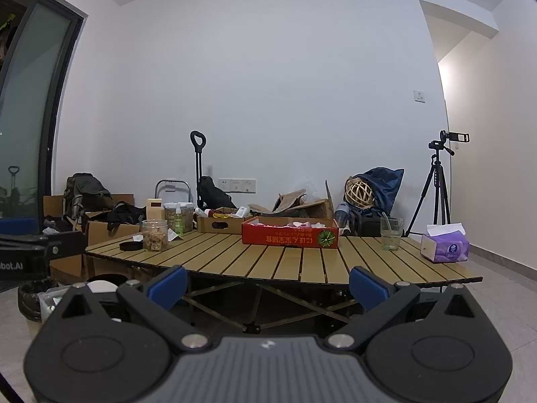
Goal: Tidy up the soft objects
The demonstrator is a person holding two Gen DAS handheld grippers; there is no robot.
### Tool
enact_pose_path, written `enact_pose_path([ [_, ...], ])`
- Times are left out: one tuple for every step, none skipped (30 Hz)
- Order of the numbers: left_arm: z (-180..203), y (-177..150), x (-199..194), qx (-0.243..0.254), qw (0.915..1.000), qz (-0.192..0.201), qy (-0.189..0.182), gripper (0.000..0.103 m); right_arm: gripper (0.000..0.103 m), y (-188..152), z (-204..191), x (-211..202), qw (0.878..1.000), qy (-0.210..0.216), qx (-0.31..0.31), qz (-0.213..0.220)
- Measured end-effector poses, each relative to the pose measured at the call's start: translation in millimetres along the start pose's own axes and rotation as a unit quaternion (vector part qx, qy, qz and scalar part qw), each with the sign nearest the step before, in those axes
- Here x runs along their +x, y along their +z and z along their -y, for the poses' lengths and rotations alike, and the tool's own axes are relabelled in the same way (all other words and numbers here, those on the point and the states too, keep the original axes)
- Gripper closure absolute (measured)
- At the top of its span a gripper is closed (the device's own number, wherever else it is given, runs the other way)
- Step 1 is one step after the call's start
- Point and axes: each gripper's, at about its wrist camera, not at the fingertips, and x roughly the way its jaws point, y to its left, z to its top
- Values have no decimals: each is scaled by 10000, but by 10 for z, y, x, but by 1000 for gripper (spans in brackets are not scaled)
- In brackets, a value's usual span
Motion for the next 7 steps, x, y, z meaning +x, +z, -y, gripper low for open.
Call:
enact_pose_path([
  [1,-6,-2,-2,10000,-2,-3,0,0,2,8,5,10000,-1,2,-2],
  [2,-4,-3,-1,10000,-2,-4,0,0,0,14,4,10000,-2,5,-4],
  [3,-2,-5,1,10000,4,-3,0,0,-3,22,2,10000,-1,6,-6],
  [7,0,-6,3,10000,6,2,0,0,-2,22,2,10000,0,1,-4],
  [4,-2,-3,3,10000,10,1,0,0,1,20,3,10000,4,0,1],
  [4,-2,-3,-3,10000,15,9,0,0,0,22,3,10000,4,-2,2],
  [4,-3,-4,-11,10000,17,22,0,0,-1,24,4,10000,5,-5,4],
])
